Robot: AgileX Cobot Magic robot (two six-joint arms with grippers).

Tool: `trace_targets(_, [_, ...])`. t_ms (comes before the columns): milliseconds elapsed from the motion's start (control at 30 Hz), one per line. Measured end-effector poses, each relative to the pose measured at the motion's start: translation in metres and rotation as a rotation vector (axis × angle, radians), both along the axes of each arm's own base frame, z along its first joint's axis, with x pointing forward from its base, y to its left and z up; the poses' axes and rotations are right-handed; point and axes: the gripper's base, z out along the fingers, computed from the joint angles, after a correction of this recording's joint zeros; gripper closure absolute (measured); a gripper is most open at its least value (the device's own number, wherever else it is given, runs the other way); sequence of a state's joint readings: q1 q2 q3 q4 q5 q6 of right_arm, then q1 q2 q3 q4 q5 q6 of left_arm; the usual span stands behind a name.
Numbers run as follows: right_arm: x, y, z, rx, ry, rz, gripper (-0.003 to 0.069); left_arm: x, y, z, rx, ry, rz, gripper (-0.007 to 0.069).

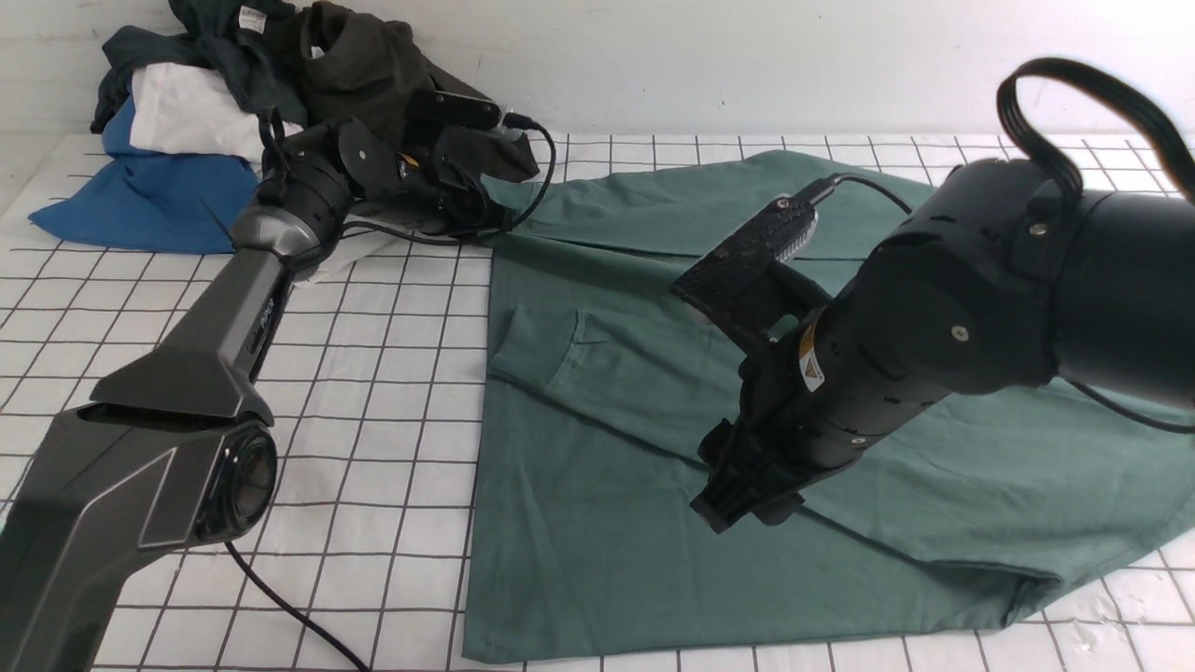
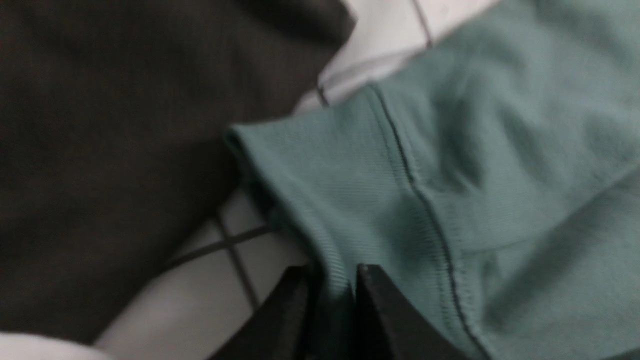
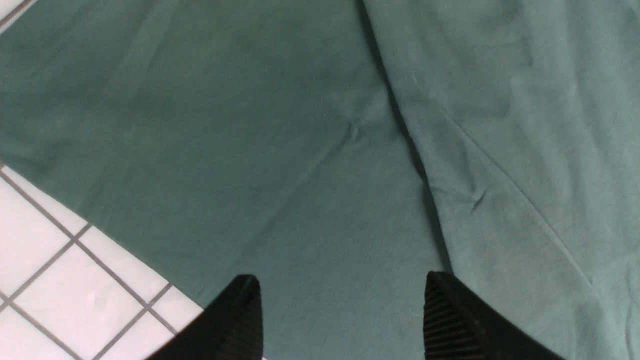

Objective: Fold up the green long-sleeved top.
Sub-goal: Use the left arm to clamp the cuff farthest from it

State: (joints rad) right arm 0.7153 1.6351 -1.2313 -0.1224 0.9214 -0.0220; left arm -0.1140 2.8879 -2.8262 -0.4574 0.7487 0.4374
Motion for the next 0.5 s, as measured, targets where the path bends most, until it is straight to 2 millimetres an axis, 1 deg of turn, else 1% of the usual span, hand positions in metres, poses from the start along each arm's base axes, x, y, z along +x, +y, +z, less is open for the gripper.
trace_targets(33, [0.000,0.000,0.000,-0.001,0.001,0.000,0.0249,0.001,0.002,0.003,-0.012,-0.018,0.012,0.0377])
trace_targets(67, [0.000,0.000,0.000,-0.001,0.001,0.000,0.0249,0.002,0.004,0.006,-0.023,-0.024,0.018,0.0340])
trace_targets(100, [0.000,0.000,0.000,-0.001,0.001,0.000,0.0249,0.002,0.004,0.006,-0.027,-0.025,0.021,0.0331])
trace_targets(133, [0.000,0.000,0.000,0.001,-0.002,0.000,0.0249,0.003,0.005,0.015,-0.065,-0.052,0.033,0.0264])
trace_targets(167, [0.000,0.000,0.000,0.005,-0.005,0.001,0.0249,0.004,0.006,0.022,-0.089,-0.075,0.045,0.0240])
trace_targets(233, [0.001,0.001,0.000,0.009,-0.009,0.002,0.0249,0.005,0.006,0.029,-0.113,-0.097,0.054,0.0228])
trace_targets(267, [0.001,0.002,0.001,0.017,-0.018,0.003,0.0249,0.006,0.006,0.043,-0.159,-0.142,0.074,0.0221])
trace_targets(300, [0.002,0.002,0.001,0.021,-0.023,0.005,0.0249,0.007,0.006,0.049,-0.177,-0.166,0.084,0.0223])
trace_targets(367, [0.003,0.003,0.002,0.030,-0.033,0.009,0.0249,0.008,0.006,0.054,-0.195,-0.189,0.095,0.0236])
trace_targets(400, [0.003,0.003,0.002,0.031,-0.035,0.010,0.0249,0.008,0.005,0.054,-0.196,-0.193,0.096,0.0246])
trace_targets(500, [0.003,0.003,0.002,0.033,-0.037,0.011,0.0249,0.009,0.005,0.044,-0.188,-0.178,0.097,0.0265])
